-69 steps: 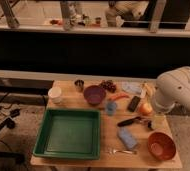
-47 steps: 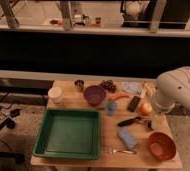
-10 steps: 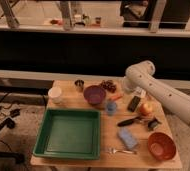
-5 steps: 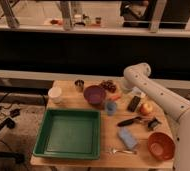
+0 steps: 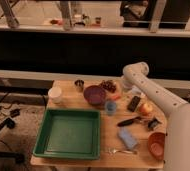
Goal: Place pepper in purple bowl
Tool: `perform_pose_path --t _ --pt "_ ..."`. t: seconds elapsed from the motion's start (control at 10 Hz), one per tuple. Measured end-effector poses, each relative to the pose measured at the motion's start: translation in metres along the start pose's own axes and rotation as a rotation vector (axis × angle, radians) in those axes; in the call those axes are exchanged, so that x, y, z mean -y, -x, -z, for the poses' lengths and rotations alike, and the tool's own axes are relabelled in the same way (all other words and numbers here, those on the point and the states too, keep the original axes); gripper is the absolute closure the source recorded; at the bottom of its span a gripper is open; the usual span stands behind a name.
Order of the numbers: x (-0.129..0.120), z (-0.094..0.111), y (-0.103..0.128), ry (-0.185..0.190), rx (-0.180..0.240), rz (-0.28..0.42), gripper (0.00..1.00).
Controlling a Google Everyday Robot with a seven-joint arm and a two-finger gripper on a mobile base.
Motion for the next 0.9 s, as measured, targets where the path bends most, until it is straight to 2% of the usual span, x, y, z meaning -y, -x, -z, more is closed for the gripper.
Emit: perform_pose_path --t 0.9 --pt "-0.009 -0.014 -0.005 0.06 0.008 -0.012 0.2"
